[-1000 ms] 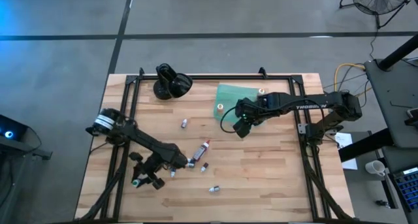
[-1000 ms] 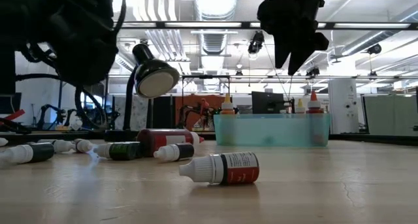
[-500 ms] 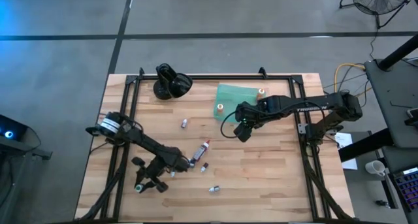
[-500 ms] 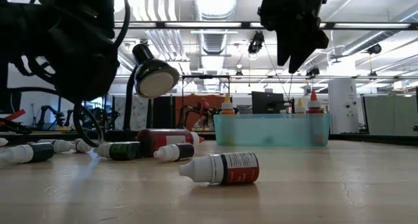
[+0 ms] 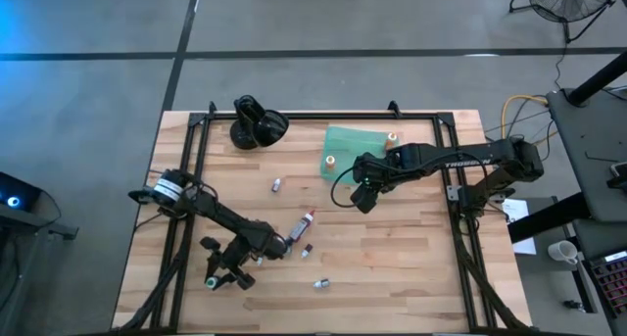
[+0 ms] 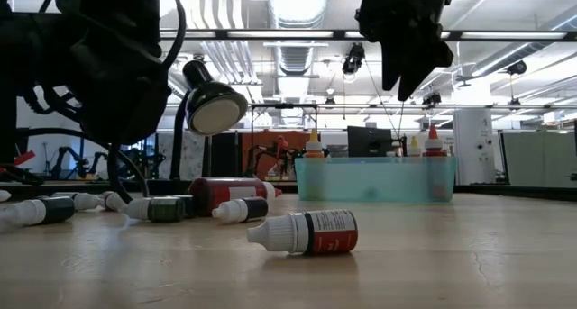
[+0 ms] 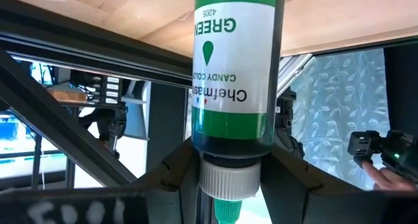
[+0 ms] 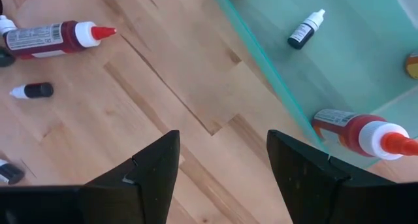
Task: Pick & Place food coloring
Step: Move the large green food coloring bottle towards the bottom left of the table
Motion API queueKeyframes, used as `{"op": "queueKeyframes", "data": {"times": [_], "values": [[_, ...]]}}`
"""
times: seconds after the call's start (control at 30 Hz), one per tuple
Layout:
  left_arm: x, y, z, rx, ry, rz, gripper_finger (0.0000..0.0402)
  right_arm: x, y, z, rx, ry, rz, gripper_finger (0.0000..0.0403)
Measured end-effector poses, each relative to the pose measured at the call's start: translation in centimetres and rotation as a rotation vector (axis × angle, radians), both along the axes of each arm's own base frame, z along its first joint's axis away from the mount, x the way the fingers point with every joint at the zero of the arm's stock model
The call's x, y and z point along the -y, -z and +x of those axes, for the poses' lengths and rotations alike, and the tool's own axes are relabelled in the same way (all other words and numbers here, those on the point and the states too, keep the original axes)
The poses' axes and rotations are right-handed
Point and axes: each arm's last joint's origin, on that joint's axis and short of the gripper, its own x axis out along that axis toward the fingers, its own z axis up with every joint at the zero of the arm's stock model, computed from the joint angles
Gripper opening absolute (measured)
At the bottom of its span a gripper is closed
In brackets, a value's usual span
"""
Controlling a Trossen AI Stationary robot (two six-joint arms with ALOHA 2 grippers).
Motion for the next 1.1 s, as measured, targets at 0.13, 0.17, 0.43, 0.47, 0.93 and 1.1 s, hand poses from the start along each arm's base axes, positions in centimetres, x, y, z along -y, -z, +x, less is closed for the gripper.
{"op": "queueKeyframes", "data": {"times": [0.13, 0.17, 0.43, 0.47, 0.93, 1.1], "values": [[0.1, -0.2, 0.2, 0.013, 0.009, 0.009, 0.0118, 0.0, 0.0, 0.0, 0.003, 0.000, 0.000, 0.0224], [0.1, -0.3, 0.3, 0.018, 0.012, 0.013, 0.0118, 0.0, 0.0, 0.0, 0.004, 0.000, 0.000, 0.0224], [0.2, -0.9, 1.1, 0.065, 0.038, 0.051, 0.0119, 0.0, 0.0, 0.1, 0.006, 0.001, -0.001, 0.0224], [0.2, -0.9, 1.1, 0.069, 0.038, 0.051, 0.0119, 0.0, 0.0, 0.1, 0.006, 0.000, -0.001, 0.0224], [0.2, -1.0, 1.3, 0.081, 0.032, 0.040, 0.0119, 0.0, 0.0, 0.1, 0.008, 0.009, 0.004, 0.0224], [0.3, -1.1, 1.5, 0.084, 0.020, 0.018, 0.0120, 0.0, 0.0, 0.1, 0.011, 0.009, 0.004, 0.0224]]}}
